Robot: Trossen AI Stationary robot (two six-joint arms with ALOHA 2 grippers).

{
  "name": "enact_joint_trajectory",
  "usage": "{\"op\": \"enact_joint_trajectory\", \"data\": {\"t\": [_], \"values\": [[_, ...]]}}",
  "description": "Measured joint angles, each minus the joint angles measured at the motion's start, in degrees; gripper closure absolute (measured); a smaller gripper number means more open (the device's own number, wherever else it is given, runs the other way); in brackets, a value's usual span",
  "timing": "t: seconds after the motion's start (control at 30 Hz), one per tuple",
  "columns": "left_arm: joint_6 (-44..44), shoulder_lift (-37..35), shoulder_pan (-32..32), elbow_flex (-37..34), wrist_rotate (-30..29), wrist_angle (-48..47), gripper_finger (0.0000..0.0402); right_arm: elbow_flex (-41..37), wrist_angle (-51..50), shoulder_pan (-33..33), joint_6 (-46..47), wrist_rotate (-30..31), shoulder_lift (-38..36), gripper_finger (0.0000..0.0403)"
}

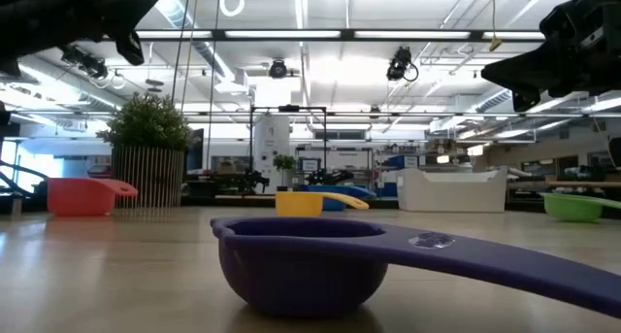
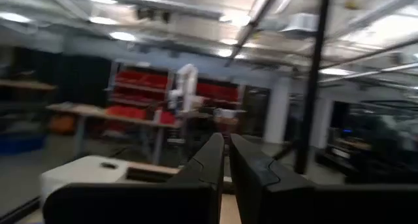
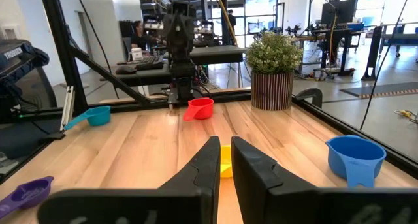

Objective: Nest measuring cups in basket
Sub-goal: Adjust the blue measuring cup

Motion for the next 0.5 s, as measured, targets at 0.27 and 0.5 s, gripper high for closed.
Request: {"op": "enact_joint_trajectory", "data": {"t": [0.27,0.5], "values": [[-1.48,10.16,0.02,23.19,-7.57,-32.79,0.0396,0.01,-0.02,0.00,0.02,-0.01,0.00,0.0357],[-6.19,24.78,0.02,42.04,-9.29,-48.77,0.0399,0.01,0.00,-0.01,0.00,-0.01,0.00,0.0357]]}}
